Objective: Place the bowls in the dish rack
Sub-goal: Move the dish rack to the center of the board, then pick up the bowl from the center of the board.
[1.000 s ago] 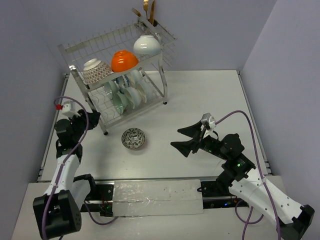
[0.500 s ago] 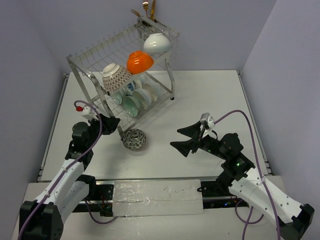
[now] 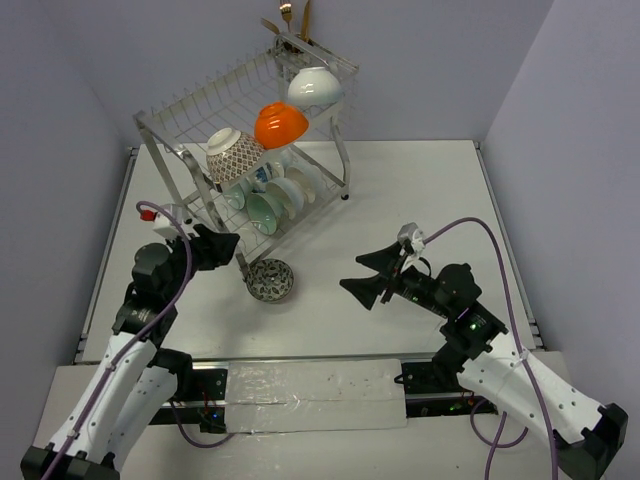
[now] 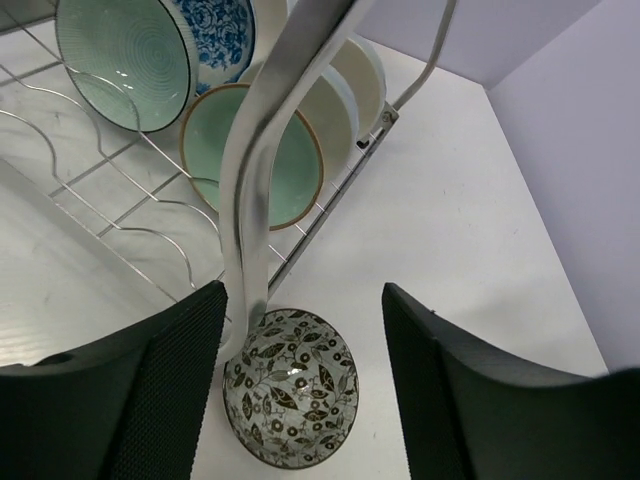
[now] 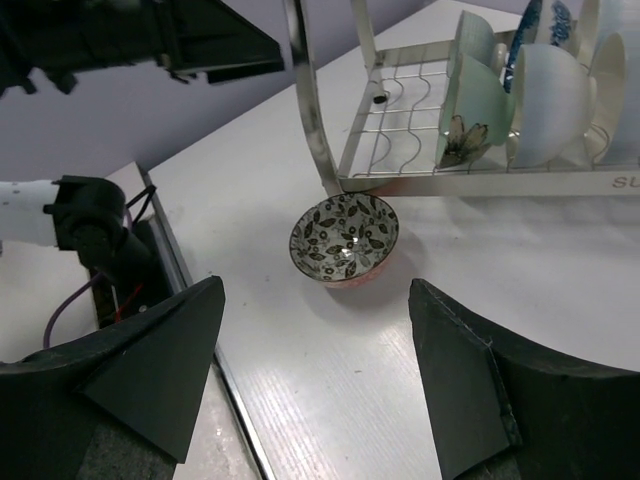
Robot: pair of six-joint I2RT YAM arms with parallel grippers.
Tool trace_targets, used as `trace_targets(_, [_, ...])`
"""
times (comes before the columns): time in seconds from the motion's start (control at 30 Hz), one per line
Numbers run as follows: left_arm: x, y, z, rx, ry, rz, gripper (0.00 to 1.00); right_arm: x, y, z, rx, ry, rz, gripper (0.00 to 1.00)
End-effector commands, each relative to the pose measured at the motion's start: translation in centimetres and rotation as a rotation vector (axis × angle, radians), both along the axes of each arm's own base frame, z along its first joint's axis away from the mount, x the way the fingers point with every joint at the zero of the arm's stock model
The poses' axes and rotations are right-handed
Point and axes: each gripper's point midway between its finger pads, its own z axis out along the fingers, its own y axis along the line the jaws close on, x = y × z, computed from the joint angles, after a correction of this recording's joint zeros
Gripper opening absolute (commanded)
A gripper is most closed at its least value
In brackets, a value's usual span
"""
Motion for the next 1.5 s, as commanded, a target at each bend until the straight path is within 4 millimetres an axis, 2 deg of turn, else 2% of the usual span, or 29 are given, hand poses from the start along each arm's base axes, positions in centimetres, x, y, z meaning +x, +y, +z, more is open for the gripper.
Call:
trace_targets(0.0, [-1.2, 1.3, 0.2, 0.062, 0.05, 0.042, 0.7, 1.3, -0.3, 1.3, 0.013, -0.011, -0.069, 0.82])
trace_targets(0.03, [-1.3, 1.6, -0.1, 0.064, 0.065, 0.061, 0.71, 1.6, -0.3, 1.2, 0.015, 0.016, -0.08, 0.82])
trace_targets(0.07, [-1.4, 2.1, 0.0, 0.066, 0.07, 0.086, 0.72, 2.1, 0.0, -0.1, -0.018, 0.072, -0.094, 0.82])
trace_targets(0.13, [-1.7, 3.2, -0.4, 0.062, 0.099, 0.153, 0.75, 2.7, 0.3, -0.1, -0.018, 0.14, -0.111, 0.79])
trace_targets(0.17, [-1.7, 3.8, -0.4, 0.065, 0.103, 0.188, 0.76, 3.3, 0.5, -1.4, -0.052, 0.201, -0.134, 0.79])
trace_targets(0.2, [-1.8, 4.2, -0.6, 0.072, 0.115, 0.209, 0.8, 3.5, 0.8, -0.9, -0.043, 0.228, -0.138, 0.77])
trace_targets(0.23, [-1.7, 4.8, -0.6, 0.084, 0.12, 0.24, 0.82, 4.2, 1.2, -2.0, -0.076, 0.279, -0.153, 0.75])
trace_targets(0.27, [-1.7, 4.9, -0.4, 0.092, 0.119, 0.246, 0.84, 4.5, 1.4, -1.8, -0.096, 0.308, -0.175, 0.73])
trace_targets(0.3, [-1.8, 5.4, -0.9, 0.11, 0.144, 0.268, 0.93, 4.8, 1.6, -2.1, -0.108, 0.347, -0.193, 0.73])
trace_targets(0.33, [-1.8, 5.6, -1.1, 0.117, 0.157, 0.277, 0.97, 5.5, 2.2, -3.7, -0.156, 0.403, -0.212, 0.72])
trace_targets(0.37, [-1.8, 5.6, -1.0, 0.117, 0.161, 0.284, 0.99, 5.8, 2.7, -3.4, -0.175, 0.429, -0.224, 0.71])
trace_targets(0.4, [-1.7, 5.7, -1.2, 0.119, 0.175, 0.288, 0.99, 5.9, 3.4, -3.8, -0.184, 0.46, -0.238, 0.7])
trace_targets(0.43, [-1.9, 5.9, -1.5, 0.122, 0.189, 0.296, 0.99, 6.3, 4.1, -5.3, -0.222, 0.505, -0.246, 0.7])
trace_targets(0.5, [-2.0, 6.1, -1.6, 0.111, 0.192, 0.315, 0.99, 6.6, 5.5, -5.5, -0.229, 0.551, -0.262, 0.68])
trace_targets(0.53, [-2.0, 6.1, -1.9, 0.11, 0.192, 0.314, 0.99, 7.0, 6.2, -7.3, -0.275, 0.592, -0.278, 0.68])
trace_targets(0.6, [-2.1, 6.1, -2.0, 0.11, 0.184, 0.315, 0.99, 7.5, 7.4, -7.7, -0.297, 0.636, -0.301, 0.66])
trace_targets(0.63, [-2.1, 6.2, -2.7, 0.117, 0.192, 0.315, 0.99, 7.4, 8.3, -9.2, -0.339, 0.67, -0.296, 0.65])
trace_targets(0.67, [-2.1, 6.1, -2.8, 0.122, 0.189, 0.31, 0.99, 7.7, 9.1, -9.0, -0.341, 0.676, -0.293, 0.64])
trace_targets(0.7, [-2.1, 6.1, -3.0, 0.122, 0.194, 0.311, 0.99, 7.8, 9.7, -10.7, -0.372, 0.713, -0.3, 0.63])
trace_targets(0.77, [-2.1, 5.9, -3.2, 0.136, 0.191, 0.29, 0.99, 8.2, 10.8, -10.8, -0.38, 0.731, -0.301, 0.61])
trace_targets(0.8, [-2.1, 5.9, -3.2, 0.144, 0.191, 0.287, 0.99, 8.7, 11.0, -12.1, -0.411, 0.745, -0.325, 0.61])
trace_targets(0.87, [-2.0, 6.1, -3.1, 0.155, 0.194, 0.293, 0.99, 9.4, 11.6, -12.2, -0.415, 0.754, -0.343, 0.58])
trace_targets(0.9, [-1.9, 6.0, -3.1, 0.156, 0.192, 0.288, 0.99, 9.7, 11.8, -13.5, -0.443, 0.771, -0.358, 0.56])
trace_targets(1.0, [-1.8, 5.7, -3.5, 0.155, 0.199, 0.273, 0.99, 10.6, 12.4, -14.5, -0.481, 0.788, -0.383, 0.53])
trace_targets(1.07, [-1.8, 5.6, -3.7, 0.163, 0.208, 0.266, 0.99, 10.6, 12.7, -15.5, -0.499, 0.804, -0.373, 0.51])
trace_targets(1.17, [-1.7, 5.6, -3.8, 0.167, 0.213, 0.264, 0.99, 10.5, 13.4, -15.9, -0.495, 0.815, -0.347, 0.47])
trace_targets(1.47, [-1.5, 5.4, -4.3, 0.17, 0.231, 0.257, 0.99, 9.8, 14.5, -17.8, -0.558, 0.836, -0.285, 0.43])
